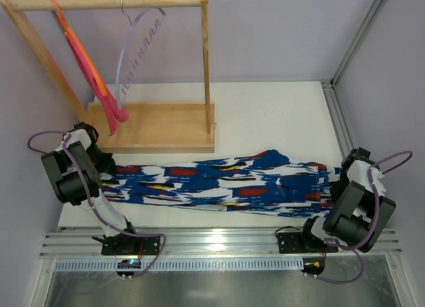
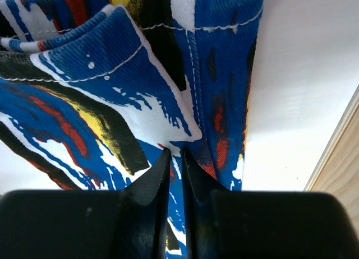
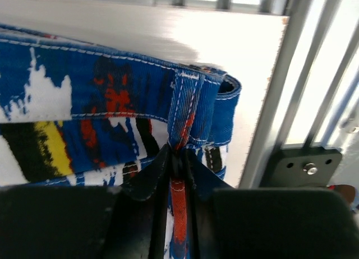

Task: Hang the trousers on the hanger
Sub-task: Fold the trousers

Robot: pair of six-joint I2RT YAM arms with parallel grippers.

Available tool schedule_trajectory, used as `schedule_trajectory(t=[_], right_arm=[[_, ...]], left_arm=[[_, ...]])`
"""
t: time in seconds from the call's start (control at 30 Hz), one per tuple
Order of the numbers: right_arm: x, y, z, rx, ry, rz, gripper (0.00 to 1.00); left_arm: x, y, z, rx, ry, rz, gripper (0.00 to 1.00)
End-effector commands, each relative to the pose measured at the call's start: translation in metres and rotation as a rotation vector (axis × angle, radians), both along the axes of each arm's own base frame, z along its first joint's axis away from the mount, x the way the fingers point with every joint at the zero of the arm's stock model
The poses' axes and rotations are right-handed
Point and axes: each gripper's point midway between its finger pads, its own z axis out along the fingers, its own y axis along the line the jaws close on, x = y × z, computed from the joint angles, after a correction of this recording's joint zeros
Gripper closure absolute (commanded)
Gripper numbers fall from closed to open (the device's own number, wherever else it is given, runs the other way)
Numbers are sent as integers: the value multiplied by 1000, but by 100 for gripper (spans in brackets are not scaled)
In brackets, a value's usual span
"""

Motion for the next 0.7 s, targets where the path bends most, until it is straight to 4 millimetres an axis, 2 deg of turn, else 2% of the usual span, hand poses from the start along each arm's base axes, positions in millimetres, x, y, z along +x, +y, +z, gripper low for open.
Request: schedule_trajectory(t=[0.0,0.1,0.13,0.17,0.23,0.27,0.3,0.33,0.37,0.4,0.43,0.47,0.5,0.53,0.57,0.6,0.63,0.67], right_arm=[[-23,-20,9,-133,75,-84,81],[-14,-30,29,-175,34,-60,74],[-11,-33,39,-185,27,-26,70],[0,-40,56,-208,-18,-4,68],[20,-37,81,-205,-141,122,65],[45,-37,98,-217,-265,197,63],[75,-10,114,-136,-465,350,59],[92,6,126,-112,-577,476,49],[112,30,137,-71,-697,573,45],[118,38,143,-85,-732,610,44],[129,62,154,-59,-810,696,42],[141,77,157,-47,-858,735,41],[149,117,155,19,-884,859,41],[155,140,153,75,-914,926,41],[164,157,142,116,-916,972,41],[163,190,135,174,-907,1072,41],[166,203,120,197,-884,1109,41],[165,214,114,217,-881,1140,42]], left_arm=[[-14,53,-28,198,91,36,88],[-5,53,-17,202,30,24,82],[0,55,-7,218,-4,20,80],[8,57,1,232,-51,13,73],[14,59,16,244,-104,1,67],[21,60,34,267,-167,-6,59],[22,58,39,264,-193,-15,55],[22,58,47,274,-217,-13,52],[18,59,53,288,-238,-6,46],[19,61,61,302,-263,-1,43],[11,59,57,303,-255,3,41],[5,60,56,302,-255,16,36],[3,61,59,304,-274,24,34],[-1,59,57,286,-279,32,33],[-13,58,50,274,-258,48,32],[-17,59,53,281,-264,55,31],[-28,56,46,272,-239,59,31],[-36,60,45,276,-231,82,31]])
